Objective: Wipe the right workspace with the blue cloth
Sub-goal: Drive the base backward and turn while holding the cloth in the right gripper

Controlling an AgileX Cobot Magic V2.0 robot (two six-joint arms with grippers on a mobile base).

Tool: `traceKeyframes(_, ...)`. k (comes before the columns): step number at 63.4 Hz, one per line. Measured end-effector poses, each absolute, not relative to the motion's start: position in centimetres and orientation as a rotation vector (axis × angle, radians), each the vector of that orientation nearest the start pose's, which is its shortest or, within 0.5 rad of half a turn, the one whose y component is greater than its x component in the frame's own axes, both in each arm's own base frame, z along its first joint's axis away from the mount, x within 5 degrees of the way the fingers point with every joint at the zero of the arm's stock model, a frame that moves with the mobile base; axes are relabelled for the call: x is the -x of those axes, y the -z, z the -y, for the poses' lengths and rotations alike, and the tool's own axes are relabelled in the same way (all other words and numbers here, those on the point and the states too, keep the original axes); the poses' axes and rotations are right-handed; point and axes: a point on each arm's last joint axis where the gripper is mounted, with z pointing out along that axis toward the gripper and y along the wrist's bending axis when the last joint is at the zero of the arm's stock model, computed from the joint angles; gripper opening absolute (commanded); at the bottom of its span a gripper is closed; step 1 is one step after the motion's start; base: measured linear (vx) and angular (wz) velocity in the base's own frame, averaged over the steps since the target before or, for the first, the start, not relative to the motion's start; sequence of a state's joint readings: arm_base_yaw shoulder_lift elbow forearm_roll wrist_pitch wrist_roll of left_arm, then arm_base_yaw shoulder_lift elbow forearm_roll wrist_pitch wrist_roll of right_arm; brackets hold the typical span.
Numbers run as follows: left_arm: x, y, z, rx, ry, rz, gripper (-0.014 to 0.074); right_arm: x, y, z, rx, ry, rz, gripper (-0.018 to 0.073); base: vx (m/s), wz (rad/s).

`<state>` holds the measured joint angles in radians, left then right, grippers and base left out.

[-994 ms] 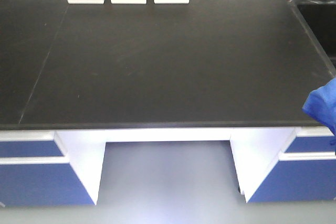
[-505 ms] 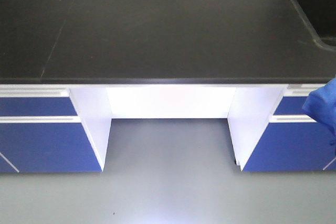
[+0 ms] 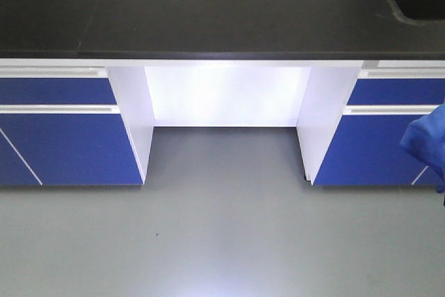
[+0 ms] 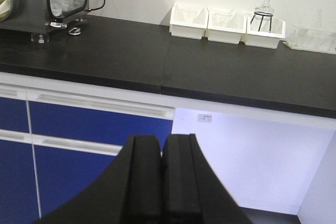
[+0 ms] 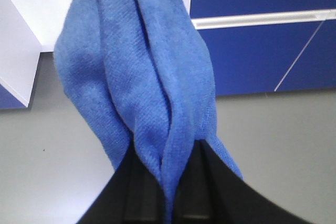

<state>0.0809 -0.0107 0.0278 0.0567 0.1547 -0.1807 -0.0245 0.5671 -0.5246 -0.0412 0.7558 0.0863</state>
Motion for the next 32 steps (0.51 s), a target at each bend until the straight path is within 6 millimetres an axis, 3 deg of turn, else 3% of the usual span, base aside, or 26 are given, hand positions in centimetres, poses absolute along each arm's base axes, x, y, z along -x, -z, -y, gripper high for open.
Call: traceKeyframes(32, -5.62, -19.03, -0.54, 0.176, 0.026, -1.646, -0.0006, -10.08, -28.1, 0.5, -0.107, 0.016, -2.279, 0.0, -0.3, -0.04)
